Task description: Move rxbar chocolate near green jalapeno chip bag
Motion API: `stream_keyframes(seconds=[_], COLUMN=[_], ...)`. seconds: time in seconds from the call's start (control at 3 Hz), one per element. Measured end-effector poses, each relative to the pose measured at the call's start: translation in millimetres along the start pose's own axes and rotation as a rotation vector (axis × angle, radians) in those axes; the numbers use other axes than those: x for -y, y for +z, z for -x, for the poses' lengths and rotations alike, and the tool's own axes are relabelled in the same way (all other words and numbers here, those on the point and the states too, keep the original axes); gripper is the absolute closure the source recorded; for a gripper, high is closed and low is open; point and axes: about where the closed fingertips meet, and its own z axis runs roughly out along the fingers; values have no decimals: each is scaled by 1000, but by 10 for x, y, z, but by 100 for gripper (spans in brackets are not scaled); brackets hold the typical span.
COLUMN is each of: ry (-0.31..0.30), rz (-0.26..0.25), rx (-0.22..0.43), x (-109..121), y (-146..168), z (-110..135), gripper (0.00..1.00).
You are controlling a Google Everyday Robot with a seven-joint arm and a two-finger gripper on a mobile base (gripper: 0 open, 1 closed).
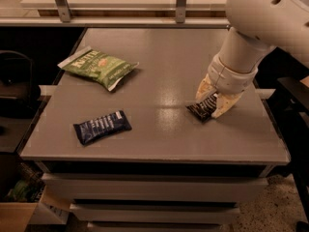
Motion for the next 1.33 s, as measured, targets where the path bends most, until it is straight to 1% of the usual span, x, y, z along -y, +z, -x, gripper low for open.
stream_keyframes(seconds=[0.33,0.67,1.0,1.33], ry=[2,2,-29,-108], rz=[-14,-50,-97,-149], rx=[-14,-46,-74,-75], x=[22,78,245,543], y=[-92,-287,-492,-666], z=[-34,-101,-127,-45], gripper=[100,100,100,100])
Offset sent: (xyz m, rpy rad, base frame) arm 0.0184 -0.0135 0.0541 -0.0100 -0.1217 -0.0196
